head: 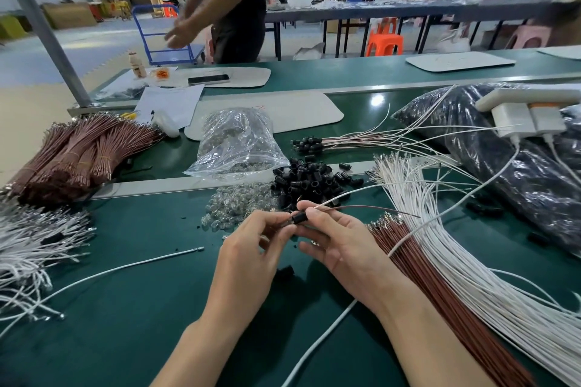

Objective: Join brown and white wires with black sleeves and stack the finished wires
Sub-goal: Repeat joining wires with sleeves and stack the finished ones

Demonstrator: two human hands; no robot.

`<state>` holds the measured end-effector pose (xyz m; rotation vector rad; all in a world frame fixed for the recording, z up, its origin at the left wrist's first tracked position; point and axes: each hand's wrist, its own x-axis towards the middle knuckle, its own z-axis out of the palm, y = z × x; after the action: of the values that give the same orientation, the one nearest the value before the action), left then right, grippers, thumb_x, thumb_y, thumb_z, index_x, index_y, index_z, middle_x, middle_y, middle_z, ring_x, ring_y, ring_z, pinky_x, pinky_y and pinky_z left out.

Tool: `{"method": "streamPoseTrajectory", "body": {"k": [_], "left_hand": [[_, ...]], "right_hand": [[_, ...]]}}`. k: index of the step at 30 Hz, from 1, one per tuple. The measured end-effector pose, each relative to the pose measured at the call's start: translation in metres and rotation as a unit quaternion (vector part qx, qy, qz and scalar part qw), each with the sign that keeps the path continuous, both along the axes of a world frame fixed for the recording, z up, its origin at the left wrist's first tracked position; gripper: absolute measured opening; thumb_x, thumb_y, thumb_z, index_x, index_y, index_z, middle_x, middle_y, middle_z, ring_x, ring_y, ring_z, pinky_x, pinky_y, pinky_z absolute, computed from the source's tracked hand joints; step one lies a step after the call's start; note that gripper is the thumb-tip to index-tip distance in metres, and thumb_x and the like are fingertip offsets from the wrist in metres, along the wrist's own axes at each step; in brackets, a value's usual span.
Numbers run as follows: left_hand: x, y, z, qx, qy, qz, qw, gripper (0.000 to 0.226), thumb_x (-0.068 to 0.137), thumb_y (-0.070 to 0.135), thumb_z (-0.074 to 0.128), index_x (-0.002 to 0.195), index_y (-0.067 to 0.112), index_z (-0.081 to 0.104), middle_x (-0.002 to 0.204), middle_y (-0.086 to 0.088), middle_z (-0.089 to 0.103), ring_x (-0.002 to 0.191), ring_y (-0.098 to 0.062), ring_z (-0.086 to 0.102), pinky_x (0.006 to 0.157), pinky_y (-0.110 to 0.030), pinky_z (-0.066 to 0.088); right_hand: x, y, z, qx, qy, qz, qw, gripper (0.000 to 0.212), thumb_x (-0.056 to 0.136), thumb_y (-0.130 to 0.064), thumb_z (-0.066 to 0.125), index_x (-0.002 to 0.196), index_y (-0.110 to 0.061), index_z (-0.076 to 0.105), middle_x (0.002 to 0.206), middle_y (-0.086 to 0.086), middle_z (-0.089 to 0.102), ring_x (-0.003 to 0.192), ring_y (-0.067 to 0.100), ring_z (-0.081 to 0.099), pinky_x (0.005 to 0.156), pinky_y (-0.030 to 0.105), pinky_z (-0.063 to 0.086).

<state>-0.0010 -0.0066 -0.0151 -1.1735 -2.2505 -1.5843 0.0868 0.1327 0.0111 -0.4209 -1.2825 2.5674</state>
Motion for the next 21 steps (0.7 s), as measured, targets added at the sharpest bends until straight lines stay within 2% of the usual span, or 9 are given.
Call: {"method": "streamPoseTrajectory", "body": {"k": [9,13,18,21], "left_hand": [[-0.0009,-0.0008,-0.0006,0.027,-0.013,-0.004,1.000,0.015,0.089,0.035,0.067,0.103,0.033,0.071,0.098,0.025,0.071,0.089,-0.002,0.069,0.075,-0.013,0.049],[-0.0011,-0.0007,-0.0034,0.032,-0.028,0.001,0.999,0.014,0.088,0.029,0.071,0.102,0.028,0.074,0.098,0.024,0.072,0.091,0.000,0.069,0.077,-0.011,0.048],[-0.0007,0.0008,-0.0014,0.024,-0.020,-0.002,1.000,0.015,0.089,0.038,0.066,0.104,0.035,0.069,0.094,0.025,0.071,0.085,-0.005,0.068,0.073,-0.012,0.048],[-0.0030,0.0004,-0.0001,0.026,-0.019,0.004,0.999,0.015,0.090,0.038,0.064,0.105,0.037,0.067,0.094,0.024,0.070,0.086,-0.006,0.067,0.072,-0.010,0.045]], "right_hand": [[-0.0010,-0.0024,-0.0006,-0.001,0.000,0.020,1.000,0.021,0.080,-0.024,0.074,0.098,-0.018,0.081,0.097,0.005,0.076,0.085,0.012,0.073,0.066,0.023,0.058],[-0.0013,-0.0026,-0.0015,0.002,-0.002,0.027,1.000,0.022,0.079,-0.025,0.075,0.099,-0.018,0.081,0.097,0.007,0.076,0.086,0.012,0.073,0.067,0.024,0.058],[-0.0012,-0.0010,-0.0013,0.014,-0.004,0.021,1.000,0.024,0.082,-0.030,0.072,0.100,-0.017,0.081,0.095,0.008,0.075,0.086,0.015,0.073,0.067,0.025,0.058],[-0.0030,-0.0019,-0.0010,0.017,-0.005,-0.019,1.000,0.027,0.085,-0.034,0.068,0.099,-0.014,0.081,0.095,0.008,0.074,0.084,0.016,0.073,0.065,0.026,0.058]]}}
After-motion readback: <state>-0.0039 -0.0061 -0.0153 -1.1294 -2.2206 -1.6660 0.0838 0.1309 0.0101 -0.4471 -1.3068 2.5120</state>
